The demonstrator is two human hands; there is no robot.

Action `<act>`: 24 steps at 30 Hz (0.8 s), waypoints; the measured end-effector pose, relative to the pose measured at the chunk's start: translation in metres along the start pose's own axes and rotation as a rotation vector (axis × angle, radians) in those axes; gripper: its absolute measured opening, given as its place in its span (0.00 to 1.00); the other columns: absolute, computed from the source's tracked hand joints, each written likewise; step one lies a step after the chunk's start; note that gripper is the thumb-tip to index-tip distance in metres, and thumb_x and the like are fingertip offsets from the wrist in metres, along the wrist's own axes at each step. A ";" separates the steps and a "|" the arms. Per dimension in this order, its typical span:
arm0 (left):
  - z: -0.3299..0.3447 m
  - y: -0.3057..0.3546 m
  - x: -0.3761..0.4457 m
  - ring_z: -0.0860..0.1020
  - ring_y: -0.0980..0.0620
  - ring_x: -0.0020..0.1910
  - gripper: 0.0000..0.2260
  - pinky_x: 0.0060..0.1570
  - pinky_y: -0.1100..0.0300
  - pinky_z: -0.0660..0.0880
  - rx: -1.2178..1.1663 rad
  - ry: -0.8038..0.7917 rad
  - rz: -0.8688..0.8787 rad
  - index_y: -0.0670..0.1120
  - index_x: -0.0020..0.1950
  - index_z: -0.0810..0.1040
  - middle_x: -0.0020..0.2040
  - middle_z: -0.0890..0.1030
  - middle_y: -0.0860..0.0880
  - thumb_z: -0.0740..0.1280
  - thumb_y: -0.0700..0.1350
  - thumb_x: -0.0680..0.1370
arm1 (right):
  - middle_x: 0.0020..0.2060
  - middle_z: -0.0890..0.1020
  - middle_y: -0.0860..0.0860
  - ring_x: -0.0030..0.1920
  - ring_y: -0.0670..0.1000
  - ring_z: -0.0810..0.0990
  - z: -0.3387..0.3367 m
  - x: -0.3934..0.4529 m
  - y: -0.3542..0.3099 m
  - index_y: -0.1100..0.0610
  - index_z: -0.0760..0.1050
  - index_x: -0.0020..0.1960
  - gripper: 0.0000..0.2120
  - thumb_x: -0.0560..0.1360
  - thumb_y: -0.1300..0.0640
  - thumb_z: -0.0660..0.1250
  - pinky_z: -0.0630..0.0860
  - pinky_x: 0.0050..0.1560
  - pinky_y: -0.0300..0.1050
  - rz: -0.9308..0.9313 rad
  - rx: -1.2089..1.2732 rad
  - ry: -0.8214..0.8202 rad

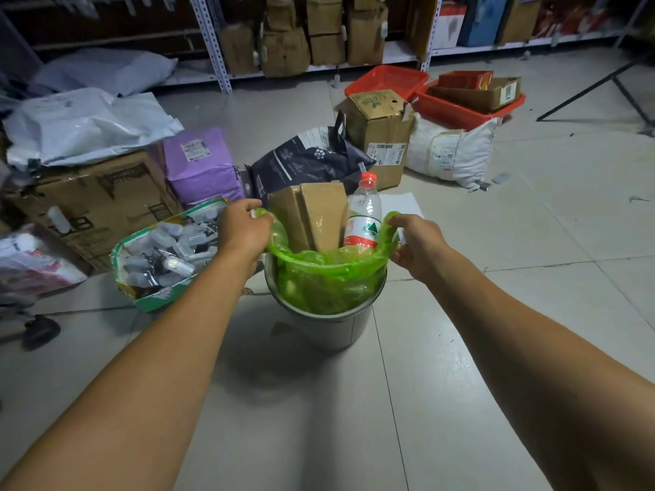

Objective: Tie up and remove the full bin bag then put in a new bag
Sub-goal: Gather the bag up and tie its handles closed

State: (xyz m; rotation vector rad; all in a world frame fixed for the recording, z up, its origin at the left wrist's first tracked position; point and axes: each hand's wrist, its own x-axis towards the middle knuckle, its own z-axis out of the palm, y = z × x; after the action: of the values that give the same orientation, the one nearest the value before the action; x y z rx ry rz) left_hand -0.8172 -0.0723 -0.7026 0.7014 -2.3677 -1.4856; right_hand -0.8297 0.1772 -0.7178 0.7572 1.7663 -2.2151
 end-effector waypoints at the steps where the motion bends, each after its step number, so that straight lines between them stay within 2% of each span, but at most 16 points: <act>1: 0.000 0.001 0.003 0.82 0.44 0.49 0.15 0.53 0.47 0.80 -0.017 0.014 -0.010 0.48 0.59 0.81 0.57 0.82 0.43 0.71 0.41 0.73 | 0.46 0.80 0.56 0.36 0.52 0.81 0.003 0.003 -0.002 0.55 0.75 0.46 0.03 0.73 0.58 0.68 0.81 0.34 0.43 -0.016 -0.013 0.002; 4: -0.001 0.009 0.008 0.80 0.50 0.36 0.04 0.42 0.55 0.79 -0.041 0.080 0.000 0.53 0.41 0.84 0.45 0.85 0.48 0.71 0.45 0.73 | 0.41 0.81 0.55 0.38 0.54 0.82 0.012 0.008 -0.009 0.55 0.74 0.43 0.07 0.77 0.52 0.66 0.81 0.37 0.46 -0.060 -0.048 0.042; 5: -0.001 0.011 0.011 0.79 0.52 0.34 0.07 0.39 0.58 0.76 -0.030 0.095 0.012 0.55 0.35 0.82 0.41 0.85 0.50 0.71 0.46 0.73 | 0.39 0.81 0.54 0.37 0.54 0.82 0.015 0.009 -0.011 0.55 0.74 0.42 0.08 0.77 0.53 0.66 0.80 0.36 0.46 -0.071 -0.061 0.054; 7: 0.000 0.013 0.015 0.79 0.53 0.33 0.11 0.37 0.61 0.74 -0.002 0.123 0.032 0.56 0.31 0.80 0.40 0.85 0.52 0.71 0.45 0.73 | 0.36 0.80 0.55 0.35 0.53 0.80 0.020 0.010 -0.015 0.56 0.76 0.39 0.08 0.77 0.57 0.66 0.79 0.37 0.47 -0.096 -0.092 0.061; 10: 0.000 0.018 0.020 0.82 0.49 0.34 0.10 0.32 0.59 0.79 0.034 0.137 0.037 0.55 0.38 0.82 0.45 0.85 0.49 0.70 0.40 0.73 | 0.33 0.79 0.54 0.33 0.52 0.78 0.022 0.012 -0.022 0.56 0.76 0.37 0.09 0.75 0.61 0.65 0.79 0.38 0.47 -0.124 -0.115 0.066; 13: 0.000 0.020 0.027 0.84 0.41 0.44 0.13 0.46 0.47 0.82 0.056 0.134 0.009 0.49 0.51 0.85 0.51 0.85 0.45 0.67 0.35 0.73 | 0.30 0.78 0.53 0.31 0.51 0.77 0.019 0.015 -0.025 0.56 0.75 0.35 0.11 0.75 0.64 0.63 0.77 0.33 0.43 -0.138 -0.132 0.080; 15: 0.001 0.021 0.029 0.83 0.37 0.46 0.16 0.48 0.44 0.82 0.068 0.151 0.002 0.49 0.54 0.84 0.54 0.84 0.44 0.63 0.34 0.73 | 0.30 0.78 0.53 0.31 0.51 0.77 0.018 0.019 -0.025 0.56 0.75 0.35 0.11 0.75 0.64 0.62 0.78 0.36 0.44 -0.142 -0.129 0.069; 18: 0.004 0.022 0.030 0.83 0.37 0.47 0.18 0.48 0.44 0.81 0.080 0.155 0.053 0.50 0.54 0.84 0.54 0.84 0.45 0.62 0.33 0.75 | 0.33 0.79 0.53 0.34 0.52 0.78 0.017 0.023 -0.025 0.55 0.77 0.38 0.11 0.76 0.64 0.61 0.78 0.35 0.43 -0.136 -0.143 0.060; 22: 0.010 0.026 0.032 0.81 0.40 0.55 0.20 0.52 0.46 0.80 0.154 0.081 0.077 0.49 0.62 0.81 0.64 0.79 0.45 0.63 0.32 0.76 | 0.35 0.79 0.54 0.34 0.53 0.77 0.020 0.026 -0.028 0.55 0.78 0.38 0.13 0.76 0.65 0.59 0.76 0.36 0.44 -0.139 -0.153 0.068; 24: 0.012 0.028 0.032 0.79 0.43 0.58 0.22 0.53 0.52 0.79 0.186 0.049 0.110 0.49 0.64 0.80 0.66 0.78 0.46 0.64 0.30 0.75 | 0.36 0.80 0.54 0.34 0.52 0.77 0.022 0.027 -0.030 0.53 0.78 0.39 0.13 0.76 0.65 0.59 0.76 0.36 0.44 -0.148 -0.112 0.069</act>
State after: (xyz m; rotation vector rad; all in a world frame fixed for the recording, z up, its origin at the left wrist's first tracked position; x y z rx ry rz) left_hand -0.8570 -0.0695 -0.6842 0.6294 -2.4854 -1.2024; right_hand -0.8719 0.1678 -0.7031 0.7079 2.0215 -2.1815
